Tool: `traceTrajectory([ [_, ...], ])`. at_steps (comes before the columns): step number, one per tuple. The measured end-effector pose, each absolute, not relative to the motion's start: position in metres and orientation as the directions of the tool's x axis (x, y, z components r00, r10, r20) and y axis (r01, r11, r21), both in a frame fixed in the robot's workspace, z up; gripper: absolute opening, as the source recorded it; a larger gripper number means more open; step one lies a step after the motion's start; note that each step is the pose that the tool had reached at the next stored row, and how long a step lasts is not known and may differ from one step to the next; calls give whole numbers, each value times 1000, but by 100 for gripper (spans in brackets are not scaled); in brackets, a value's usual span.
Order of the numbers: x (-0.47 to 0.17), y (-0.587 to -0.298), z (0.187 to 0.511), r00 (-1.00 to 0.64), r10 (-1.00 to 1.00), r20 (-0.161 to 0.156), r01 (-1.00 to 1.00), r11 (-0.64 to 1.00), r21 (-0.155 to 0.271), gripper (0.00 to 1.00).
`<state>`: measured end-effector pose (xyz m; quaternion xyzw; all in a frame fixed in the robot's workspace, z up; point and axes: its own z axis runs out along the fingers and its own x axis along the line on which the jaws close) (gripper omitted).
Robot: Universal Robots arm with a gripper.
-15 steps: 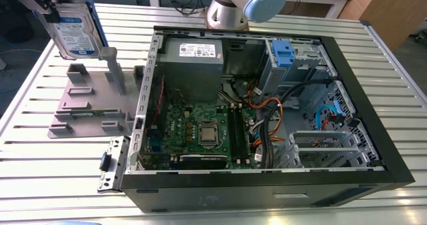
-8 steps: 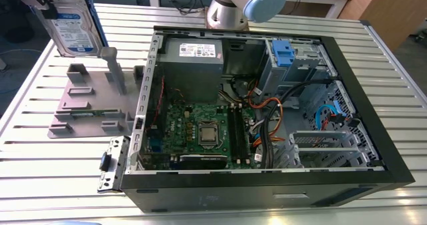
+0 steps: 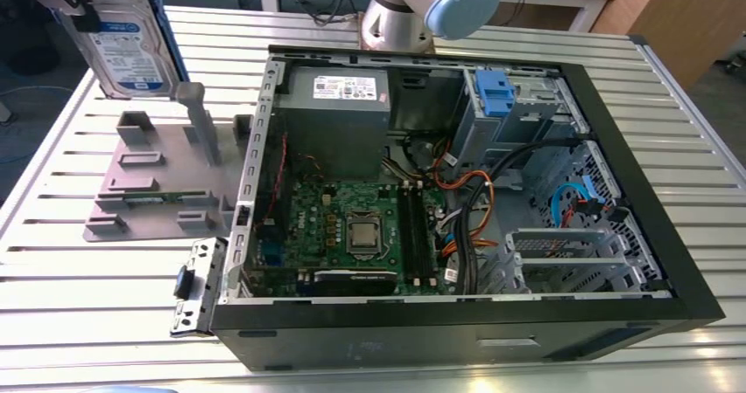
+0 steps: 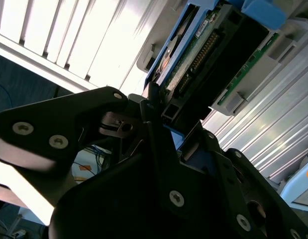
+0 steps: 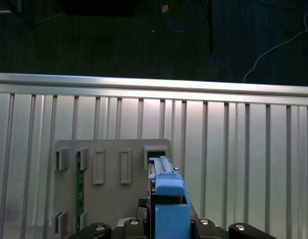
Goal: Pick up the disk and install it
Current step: 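Pick up the disk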
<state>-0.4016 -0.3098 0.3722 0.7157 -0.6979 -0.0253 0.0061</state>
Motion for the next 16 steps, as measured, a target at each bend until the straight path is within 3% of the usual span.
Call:
traceTrajectory([
  [16, -402, -310, 387, 25, -999, -28, -999, -26, 44, 37],
])
